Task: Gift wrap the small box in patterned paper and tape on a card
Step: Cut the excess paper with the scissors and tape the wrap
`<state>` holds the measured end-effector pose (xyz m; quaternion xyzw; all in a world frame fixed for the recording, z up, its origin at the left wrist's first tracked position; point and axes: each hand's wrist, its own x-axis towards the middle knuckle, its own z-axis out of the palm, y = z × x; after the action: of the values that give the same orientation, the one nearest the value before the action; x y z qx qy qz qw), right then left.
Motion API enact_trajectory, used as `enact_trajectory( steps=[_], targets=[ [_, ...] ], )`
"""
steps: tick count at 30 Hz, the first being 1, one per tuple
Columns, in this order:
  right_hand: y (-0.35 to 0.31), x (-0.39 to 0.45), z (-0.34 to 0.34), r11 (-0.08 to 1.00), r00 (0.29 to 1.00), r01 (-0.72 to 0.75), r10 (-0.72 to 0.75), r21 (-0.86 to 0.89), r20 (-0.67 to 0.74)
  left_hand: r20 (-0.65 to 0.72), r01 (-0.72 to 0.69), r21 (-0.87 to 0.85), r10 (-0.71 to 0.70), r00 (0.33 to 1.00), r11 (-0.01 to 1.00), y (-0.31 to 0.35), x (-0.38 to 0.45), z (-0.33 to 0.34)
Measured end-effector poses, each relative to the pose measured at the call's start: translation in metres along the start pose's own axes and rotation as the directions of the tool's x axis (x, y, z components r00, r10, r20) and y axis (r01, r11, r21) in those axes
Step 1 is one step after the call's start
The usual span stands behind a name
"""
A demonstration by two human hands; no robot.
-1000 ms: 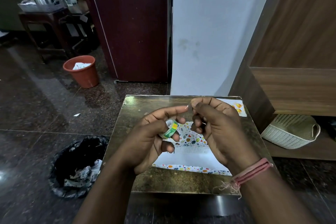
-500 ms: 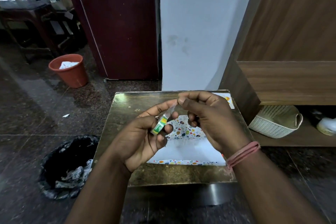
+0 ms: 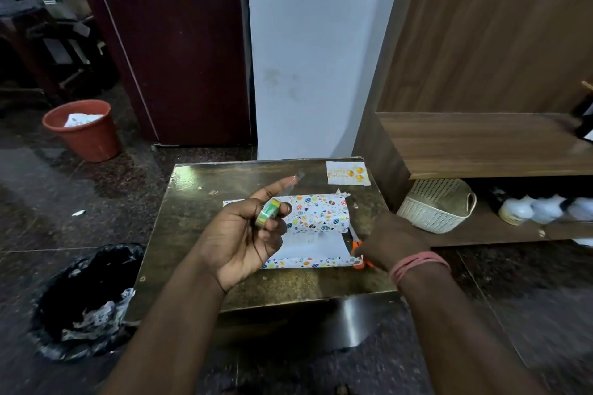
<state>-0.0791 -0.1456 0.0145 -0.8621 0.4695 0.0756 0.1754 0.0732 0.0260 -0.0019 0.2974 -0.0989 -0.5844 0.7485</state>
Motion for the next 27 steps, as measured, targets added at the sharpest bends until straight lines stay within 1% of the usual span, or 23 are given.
enact_trajectory(
  steps=[2,4,5,7,9,11,13,15,18,19,20,21,22,24,25,26,27],
  targets=[
    [-0.001,-0.001,0.010,0.999,0.999,-0.003,0.002,-0.035,-0.038,-0.003,0.010,-0.016,-0.010,1.000,1.000,-0.001,0.000,-0.001],
    [-0.001,-0.001,0.015,1.000,0.997,0.001,-0.003,-0.022,-0.074,0.018,0.023,-0.053,-0.022,1.000,0.998,-0.002,0.000,-0.004],
    [-0.002,-0.001,0.016,1.000,0.998,-0.009,0.009,-0.001,-0.062,0.047,0.030,-0.076,-0.027,0.999,0.997,-0.002,0.000,-0.007],
    [0.000,0.002,0.010,0.998,0.999,-0.046,0.045,0.045,0.006,0.120,0.051,-0.112,-0.037,0.992,0.992,-0.001,0.000,-0.011],
    [0.005,0.006,-0.002,0.983,0.992,-0.115,0.106,0.140,0.072,0.172,0.068,-0.142,-0.043,0.984,0.987,-0.001,0.001,-0.015],
    [0.013,0.011,-0.012,0.938,0.991,-0.131,0.116,0.322,0.066,0.199,0.068,-0.155,-0.036,0.979,0.986,0.000,0.002,-0.017],
    [0.017,0.016,-0.017,0.834,0.997,-0.054,0.018,0.550,0.070,0.192,0.058,-0.171,-0.024,0.981,0.984,0.002,0.004,-0.018],
    [0.014,0.019,-0.018,0.662,0.985,0.028,-0.144,0.749,0.091,0.179,0.045,-0.189,-0.011,0.984,0.981,0.003,0.006,-0.018],
    [0.000,0.018,-0.020,0.433,0.929,0.031,-0.344,0.901,0.133,0.162,0.022,-0.207,0.012,0.987,0.978,0.003,0.007,-0.018],
    [-0.005,0.014,-0.020,0.379,0.908,0.003,-0.389,0.925,0.156,0.161,0.018,-0.209,0.016,0.987,0.978,0.004,0.006,-0.018],
    [-0.008,0.012,-0.021,0.351,0.889,-0.023,-0.421,0.936,0.180,0.159,0.016,-0.214,0.019,0.987,0.977,0.005,0.006,-0.018],
    [-0.010,0.009,-0.023,0.356,0.877,-0.029,-0.439,0.934,0.195,0.158,0.014,-0.221,0.022,0.987,0.975,0.006,0.005,-0.017],
    [-0.009,0.007,-0.026,0.388,0.878,-0.001,-0.440,0.922,0.187,0.158,0.010,-0.225,0.026,0.987,0.974,0.006,0.005,-0.016],
    [-0.005,0.005,-0.043,0.466,0.910,0.127,-0.407,0.876,0.085,0.156,0.003,-0.223,0.032,0.987,0.975,0.008,0.003,-0.015],
    [-0.003,0.005,-0.052,0.470,0.913,0.163,-0.406,0.868,0.049,0.159,0.001,-0.222,0.035,0.987,0.975,0.008,0.003,-0.016],
    [-0.001,0.005,-0.058,0.463,0.901,0.167,-0.430,0.870,0.056,0.164,0.001,-0.219,0.035,0.986,0.976,0.008,0.004,-0.017],
    [0.000,0.004,-0.062,0.444,0.871,0.139,-0.480,0.885,0.105,0.167,0.004,-0.214,0.033,0.985,0.977,0.008,0.004,-0.017]
  ],
)
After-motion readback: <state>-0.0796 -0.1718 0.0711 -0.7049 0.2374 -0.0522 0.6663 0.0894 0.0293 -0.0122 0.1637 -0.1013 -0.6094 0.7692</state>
